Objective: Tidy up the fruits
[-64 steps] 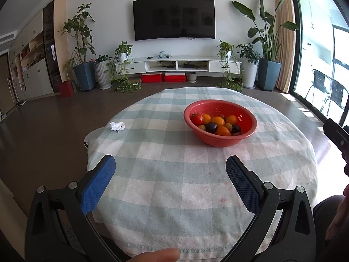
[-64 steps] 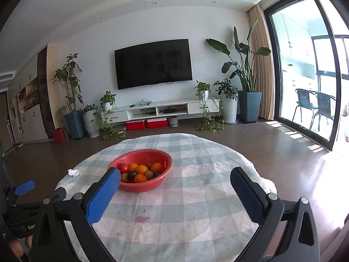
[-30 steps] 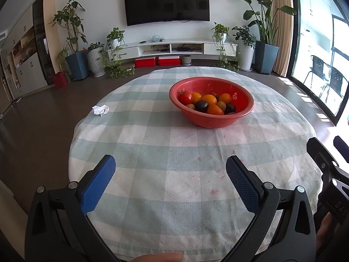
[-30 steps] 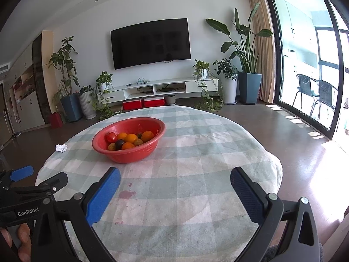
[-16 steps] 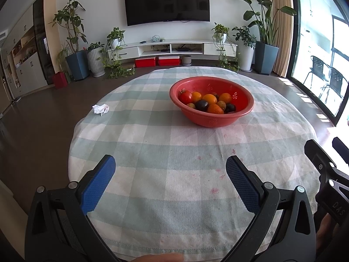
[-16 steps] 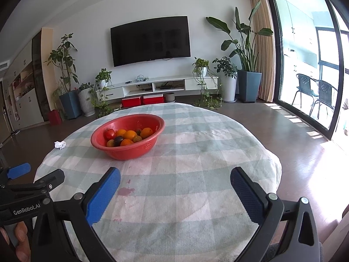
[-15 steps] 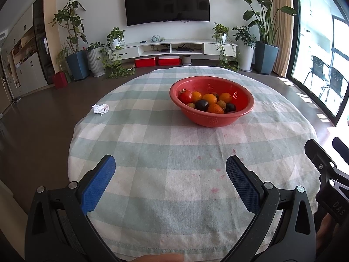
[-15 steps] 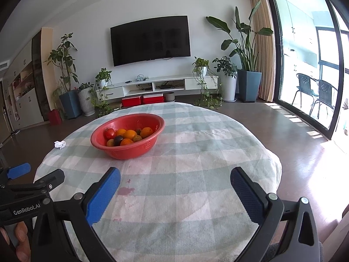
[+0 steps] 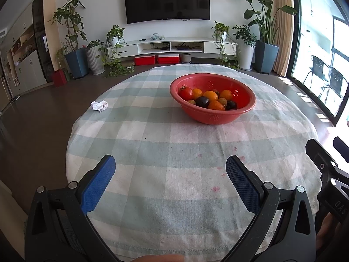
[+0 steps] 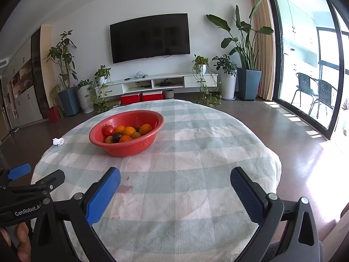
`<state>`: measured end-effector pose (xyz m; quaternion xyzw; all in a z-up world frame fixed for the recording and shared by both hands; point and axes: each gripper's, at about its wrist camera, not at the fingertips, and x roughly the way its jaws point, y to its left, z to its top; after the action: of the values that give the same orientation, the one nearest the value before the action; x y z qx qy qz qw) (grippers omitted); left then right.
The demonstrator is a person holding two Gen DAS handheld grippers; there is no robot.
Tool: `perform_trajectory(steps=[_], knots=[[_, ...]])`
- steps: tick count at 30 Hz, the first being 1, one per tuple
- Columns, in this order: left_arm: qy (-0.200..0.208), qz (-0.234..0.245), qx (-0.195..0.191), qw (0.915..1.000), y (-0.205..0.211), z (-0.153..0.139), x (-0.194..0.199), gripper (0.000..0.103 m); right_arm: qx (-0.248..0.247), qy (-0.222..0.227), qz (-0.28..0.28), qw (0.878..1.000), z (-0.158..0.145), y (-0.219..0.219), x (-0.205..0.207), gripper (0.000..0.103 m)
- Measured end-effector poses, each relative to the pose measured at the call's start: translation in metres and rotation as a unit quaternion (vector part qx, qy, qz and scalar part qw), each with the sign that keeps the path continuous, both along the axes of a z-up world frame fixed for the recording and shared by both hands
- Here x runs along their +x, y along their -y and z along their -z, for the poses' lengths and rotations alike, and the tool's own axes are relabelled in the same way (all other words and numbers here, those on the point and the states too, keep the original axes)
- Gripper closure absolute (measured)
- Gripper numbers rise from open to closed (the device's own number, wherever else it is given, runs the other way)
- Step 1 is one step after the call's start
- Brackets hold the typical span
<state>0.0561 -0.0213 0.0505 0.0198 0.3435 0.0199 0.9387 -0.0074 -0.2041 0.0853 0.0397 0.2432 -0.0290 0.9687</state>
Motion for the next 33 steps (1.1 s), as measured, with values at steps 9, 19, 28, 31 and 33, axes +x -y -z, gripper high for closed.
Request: perform_trajectory(steps=[9,19,28,31,33], knots=[[-0.001,0.0,-0.001,1.0,-0.0009,0.0011,0.0002,0.0,0.0,0.0,0.0,1.0,-0.0009,-0.0002,0.0001,0.0],[-0.001,0.001,-0.002,1.0,-0.0008,0.0013,0.0003,0.0,0.0,-0.002,0.0,1.0,-0.0014,-0.0004,-0.0003,0.0],[-0.001,0.001,-0.003,1.0,-0.0008,0.0038,-0.0004,0.0,-0.001,-0.002,-0.001,1.0,-0.0026,-0.0005,-0.0005,0.0],[0.0,0.001,-0.003,1.0,-0.0009,0.0042,-0.0003,0.0,-0.001,-0.002,0.0,1.0,-0.0034,-0.0007,-0.0003,0.0],[-0.001,0.001,-0.003,1.0,-0.0011,0.0049,-0.0002,0.0,-0.001,-0.002,0.0,1.0,-0.0034,-0.0007,-0.0004,0.0]])
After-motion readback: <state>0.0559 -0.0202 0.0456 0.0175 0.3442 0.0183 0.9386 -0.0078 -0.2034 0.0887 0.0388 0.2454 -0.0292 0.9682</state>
